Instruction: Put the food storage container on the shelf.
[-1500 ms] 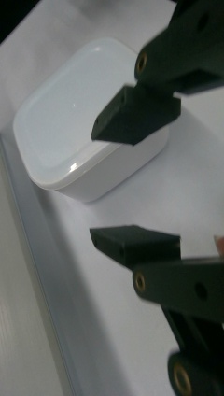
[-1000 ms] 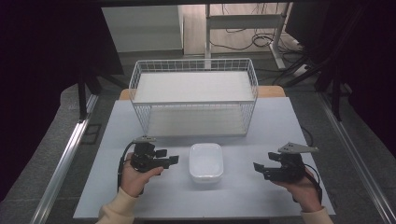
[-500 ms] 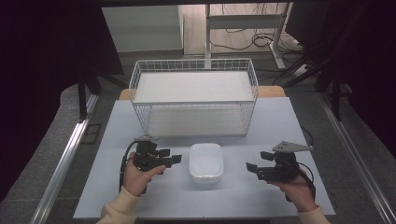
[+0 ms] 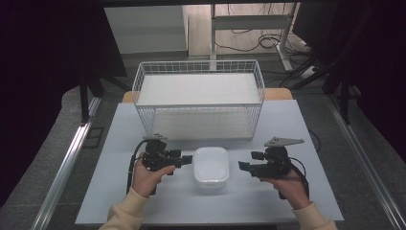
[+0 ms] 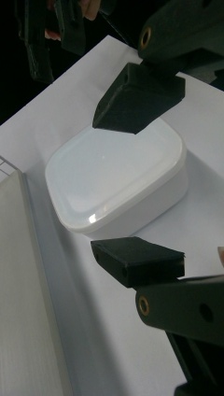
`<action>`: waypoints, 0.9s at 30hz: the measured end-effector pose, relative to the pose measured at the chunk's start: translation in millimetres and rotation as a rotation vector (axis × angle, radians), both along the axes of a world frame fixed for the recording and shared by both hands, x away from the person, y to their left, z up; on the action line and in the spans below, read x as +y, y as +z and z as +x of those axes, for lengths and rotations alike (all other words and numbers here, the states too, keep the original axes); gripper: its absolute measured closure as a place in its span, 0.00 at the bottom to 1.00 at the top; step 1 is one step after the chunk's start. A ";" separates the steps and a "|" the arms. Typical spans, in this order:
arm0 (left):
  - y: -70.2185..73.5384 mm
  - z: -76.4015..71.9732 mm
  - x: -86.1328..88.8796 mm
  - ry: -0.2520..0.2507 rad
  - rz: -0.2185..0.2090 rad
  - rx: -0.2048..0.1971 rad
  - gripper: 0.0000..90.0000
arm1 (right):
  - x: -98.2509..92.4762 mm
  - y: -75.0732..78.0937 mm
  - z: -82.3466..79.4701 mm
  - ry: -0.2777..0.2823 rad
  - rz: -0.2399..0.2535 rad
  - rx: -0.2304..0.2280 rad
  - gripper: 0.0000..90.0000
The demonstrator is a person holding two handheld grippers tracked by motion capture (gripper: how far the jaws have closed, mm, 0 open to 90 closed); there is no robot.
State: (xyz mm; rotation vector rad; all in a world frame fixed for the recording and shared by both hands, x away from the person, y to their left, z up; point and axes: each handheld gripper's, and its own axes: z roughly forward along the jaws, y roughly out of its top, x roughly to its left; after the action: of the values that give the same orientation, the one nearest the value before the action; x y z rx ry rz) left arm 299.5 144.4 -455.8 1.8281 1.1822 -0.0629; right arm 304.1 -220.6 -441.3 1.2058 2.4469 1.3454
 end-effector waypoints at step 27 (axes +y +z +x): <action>-35.2 24.7 -15.3 -0.014 -0.088 0.158 0.40 | 45.3 -39.7 31.9 -0.012 0.089 0.194 0.40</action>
State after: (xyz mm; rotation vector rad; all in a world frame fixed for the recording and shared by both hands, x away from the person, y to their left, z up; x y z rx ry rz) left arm 324.1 129.1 -491.0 1.7794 1.2558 -0.2673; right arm 336.0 -175.3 -481.0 1.4331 2.5250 1.4101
